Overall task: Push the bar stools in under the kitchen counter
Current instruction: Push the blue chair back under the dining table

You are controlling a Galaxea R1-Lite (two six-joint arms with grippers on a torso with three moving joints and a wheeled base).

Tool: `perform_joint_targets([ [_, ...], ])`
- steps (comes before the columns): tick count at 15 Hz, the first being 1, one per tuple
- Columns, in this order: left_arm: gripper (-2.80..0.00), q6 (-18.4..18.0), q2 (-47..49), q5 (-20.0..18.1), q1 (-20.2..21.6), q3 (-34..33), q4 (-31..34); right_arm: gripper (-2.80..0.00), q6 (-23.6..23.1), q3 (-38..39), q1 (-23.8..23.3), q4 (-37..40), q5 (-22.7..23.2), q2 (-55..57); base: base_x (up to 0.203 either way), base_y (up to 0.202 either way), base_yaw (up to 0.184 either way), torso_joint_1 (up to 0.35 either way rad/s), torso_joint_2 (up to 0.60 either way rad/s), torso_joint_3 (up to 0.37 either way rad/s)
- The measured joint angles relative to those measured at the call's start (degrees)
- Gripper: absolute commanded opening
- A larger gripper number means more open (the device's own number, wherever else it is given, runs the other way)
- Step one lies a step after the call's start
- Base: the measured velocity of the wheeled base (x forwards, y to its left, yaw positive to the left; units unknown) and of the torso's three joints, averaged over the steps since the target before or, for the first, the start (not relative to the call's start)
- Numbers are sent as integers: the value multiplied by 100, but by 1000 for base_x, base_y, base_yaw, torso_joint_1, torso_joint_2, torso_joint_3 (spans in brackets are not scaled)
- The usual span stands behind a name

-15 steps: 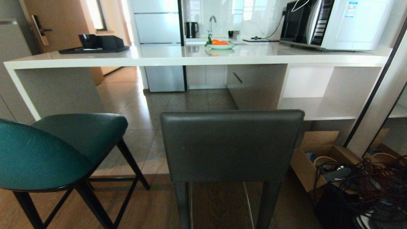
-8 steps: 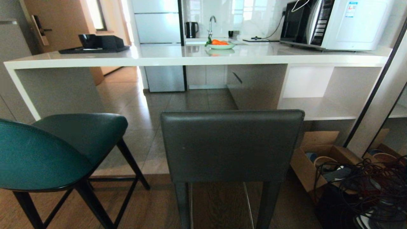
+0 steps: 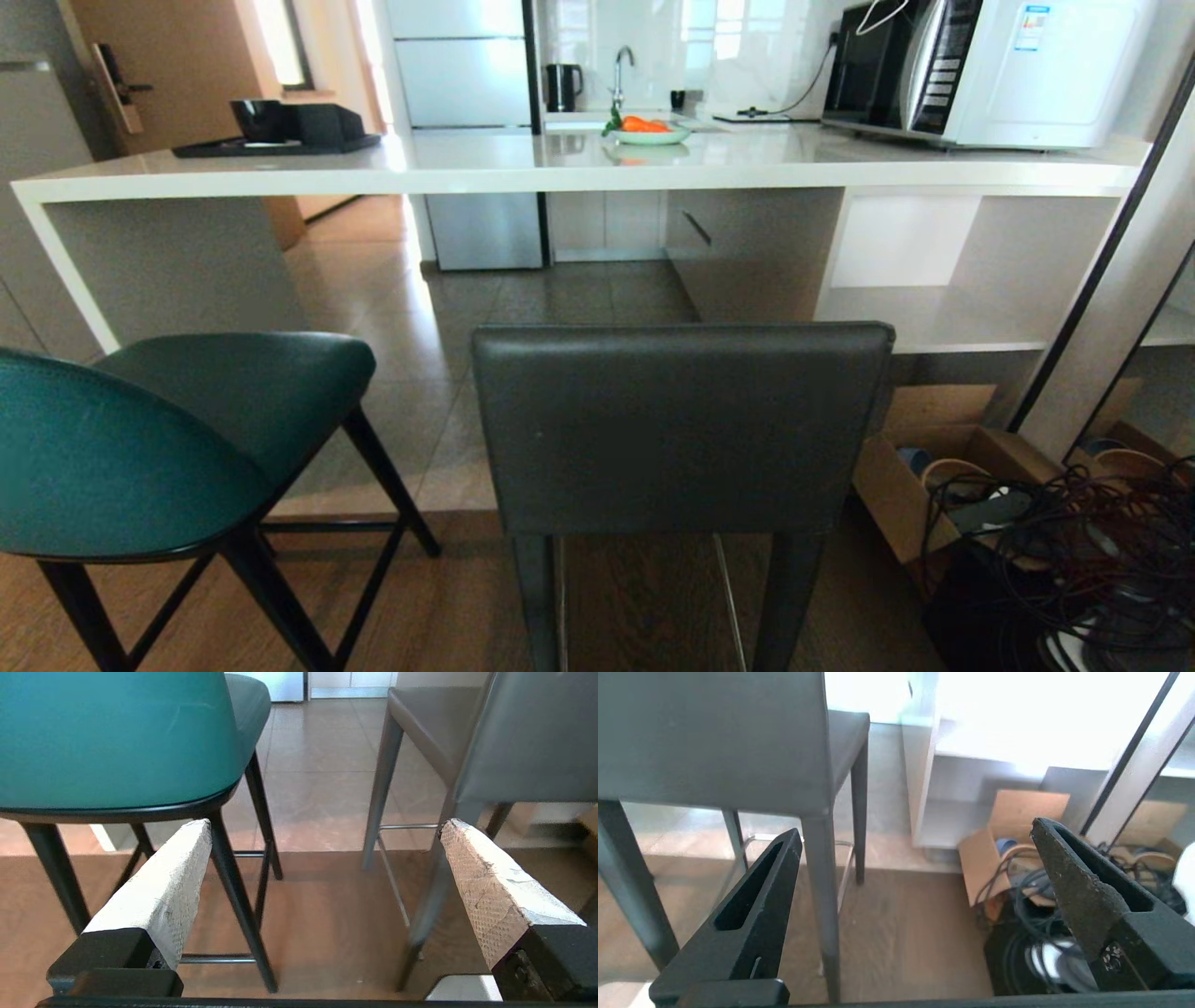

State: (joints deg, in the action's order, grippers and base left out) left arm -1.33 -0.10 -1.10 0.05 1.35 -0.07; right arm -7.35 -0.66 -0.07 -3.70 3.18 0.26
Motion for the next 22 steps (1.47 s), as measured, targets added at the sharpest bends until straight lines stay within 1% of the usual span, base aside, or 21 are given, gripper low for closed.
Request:
perform_joint_targets([
  [3,0,-427,0,-218,-5,-11,-15,0,158,57,-2,-15,-5,-19,0,0,0,0,0,0],
  [5,0,-426,0,-209,-5,-14,-11,0,158,64,-2,-12,-9,-25,0,0,0,0,0,0],
  [7,0,-573,0,-163,-9,-90,38,0,217,66,-2,-7,-26,-26,0,0,0,0,0,0],
  [8,0,-569,0,-160,-12,-110,38,0,261,66,-2,-3,-42,-26,0,0,0,0,0,0],
  [10,0,-445,0,-168,-16,-125,38,0,274,66,-2,-2,-142,-26,0,0,0,0,0,0],
  [12,0,-420,0,-162,-21,-134,54,0,305,66,-2,-4,-170,-26,0,0,0,0,0,0],
  [13,0,-396,0,-152,-21,-135,56,0,420,66,-2,-6,-212,-26,0,0,0,0,0,0],
  [14,0,-315,0,-121,-21,-135,56,-280,515,66,-2,-10,-233,-26,0,0,0,0,0,0],
  [15,0,-236,0,-99,-23,-135,56,-280,471,66,-2,-12,-228,-26,0,0,0,0,0,0],
  [17,0,-95,0,70,-23,-135,54,-280,566,66,-2,-12,-261,-26,0,0,0,0,0,0],
  [18,0,7,0,90,-21,-135,48,-280,551,66,-2,-12,-256,-26,0,0,0,0,0,0],
  [21,0,19,0,56,-21,-135,26,-280,302,66,-2,-12,-204,-26,0,0,0,0,0,0],
  [22,-280,19,0,54,-21,-135,27,-280,289,66,-2,-12,-200,-26,0,0,0,0,0,0],
])
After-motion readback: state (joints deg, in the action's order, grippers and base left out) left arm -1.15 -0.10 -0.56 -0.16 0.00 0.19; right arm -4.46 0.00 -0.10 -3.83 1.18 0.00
